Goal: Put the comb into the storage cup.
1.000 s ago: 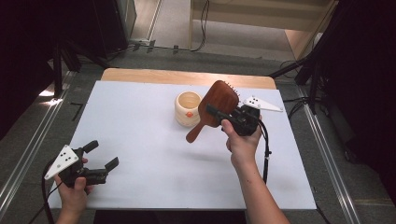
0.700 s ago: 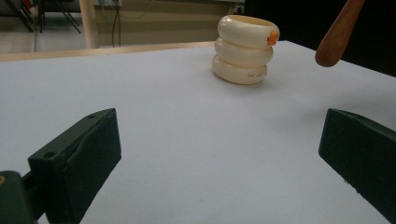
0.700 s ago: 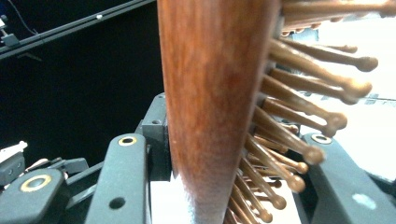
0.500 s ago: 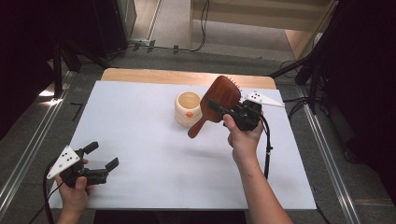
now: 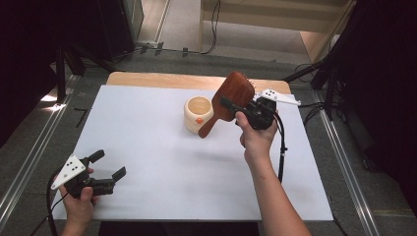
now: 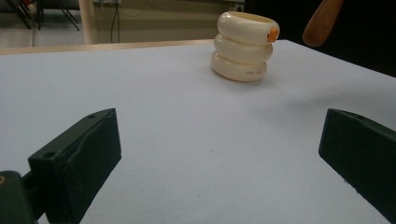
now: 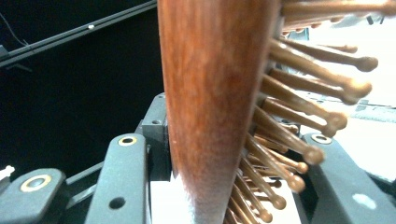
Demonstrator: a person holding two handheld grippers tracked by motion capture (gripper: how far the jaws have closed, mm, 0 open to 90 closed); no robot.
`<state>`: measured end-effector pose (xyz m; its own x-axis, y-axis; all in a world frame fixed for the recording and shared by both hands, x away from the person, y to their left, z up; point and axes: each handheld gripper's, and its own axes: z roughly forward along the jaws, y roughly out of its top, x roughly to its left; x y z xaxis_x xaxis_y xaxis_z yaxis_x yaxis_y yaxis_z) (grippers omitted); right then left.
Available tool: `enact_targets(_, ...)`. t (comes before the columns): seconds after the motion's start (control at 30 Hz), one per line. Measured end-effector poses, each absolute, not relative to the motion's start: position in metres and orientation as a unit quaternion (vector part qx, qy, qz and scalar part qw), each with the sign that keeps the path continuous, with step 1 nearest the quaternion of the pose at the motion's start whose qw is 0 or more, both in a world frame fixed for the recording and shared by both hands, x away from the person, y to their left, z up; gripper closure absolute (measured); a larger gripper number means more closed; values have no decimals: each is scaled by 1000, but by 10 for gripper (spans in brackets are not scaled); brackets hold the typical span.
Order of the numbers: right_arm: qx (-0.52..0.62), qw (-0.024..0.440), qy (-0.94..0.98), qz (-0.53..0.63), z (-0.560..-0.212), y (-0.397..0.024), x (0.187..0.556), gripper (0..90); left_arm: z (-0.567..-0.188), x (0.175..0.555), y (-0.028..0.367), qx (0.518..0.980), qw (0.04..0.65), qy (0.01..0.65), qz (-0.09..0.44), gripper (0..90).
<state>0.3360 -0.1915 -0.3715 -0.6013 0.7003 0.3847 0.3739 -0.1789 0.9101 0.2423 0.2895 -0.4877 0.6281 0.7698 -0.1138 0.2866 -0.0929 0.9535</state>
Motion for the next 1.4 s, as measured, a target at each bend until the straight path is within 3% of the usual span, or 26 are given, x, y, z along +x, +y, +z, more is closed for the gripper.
enact_targets(1.4,429,157,623,635,-340,-187,374,523,-488,243,291,703,565,376,211,0)
